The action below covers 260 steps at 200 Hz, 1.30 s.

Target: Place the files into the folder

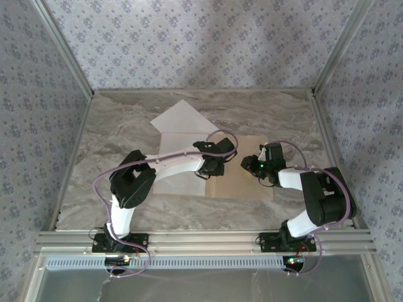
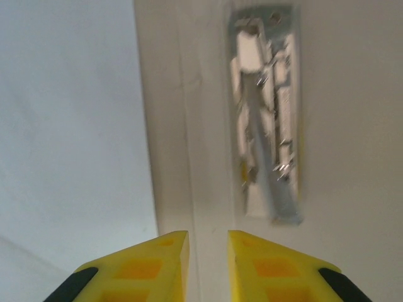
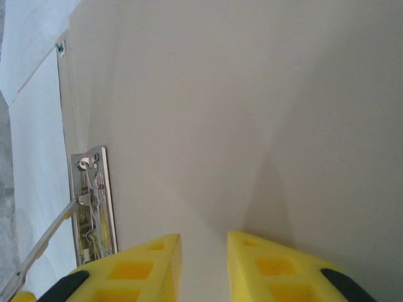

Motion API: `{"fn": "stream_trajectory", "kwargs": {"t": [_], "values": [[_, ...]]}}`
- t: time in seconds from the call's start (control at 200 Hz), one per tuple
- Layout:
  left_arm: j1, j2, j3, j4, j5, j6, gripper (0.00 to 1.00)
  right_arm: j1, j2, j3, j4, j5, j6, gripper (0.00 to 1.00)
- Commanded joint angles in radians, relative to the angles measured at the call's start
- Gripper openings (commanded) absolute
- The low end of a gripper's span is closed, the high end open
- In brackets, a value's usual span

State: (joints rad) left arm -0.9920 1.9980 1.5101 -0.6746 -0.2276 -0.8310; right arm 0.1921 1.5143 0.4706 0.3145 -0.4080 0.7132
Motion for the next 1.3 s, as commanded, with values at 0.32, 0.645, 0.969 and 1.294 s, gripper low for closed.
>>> {"fn": "stream_trajectory", "kwargs": {"t": [0.32, 0.645, 0.969, 1.294], "values": [[0.094, 0.136, 0.249, 0.003, -0.047, 0.094, 0.22, -0.019, -0.001, -0.009, -0.150, 0.038, -0.033, 0.28], [0.124, 0.239, 0.411, -0.055, -0.015, 0.130, 0.25, -0.028, -0.003, 0.000, -0.176, 0.035, -0.047, 0.28], [0.136, 0.103, 0.408, -0.130, -0.043, 0.158, 0.38, -0.039, -0.021, 0.013, -0.216, 0.037, -0.058, 0.28], [0.233, -0.158, -0.031, -0.028, -0.019, 0.058, 0.42, -0.110, -0.032, 0.043, -0.314, 0.043, -0.062, 0.28]]}}
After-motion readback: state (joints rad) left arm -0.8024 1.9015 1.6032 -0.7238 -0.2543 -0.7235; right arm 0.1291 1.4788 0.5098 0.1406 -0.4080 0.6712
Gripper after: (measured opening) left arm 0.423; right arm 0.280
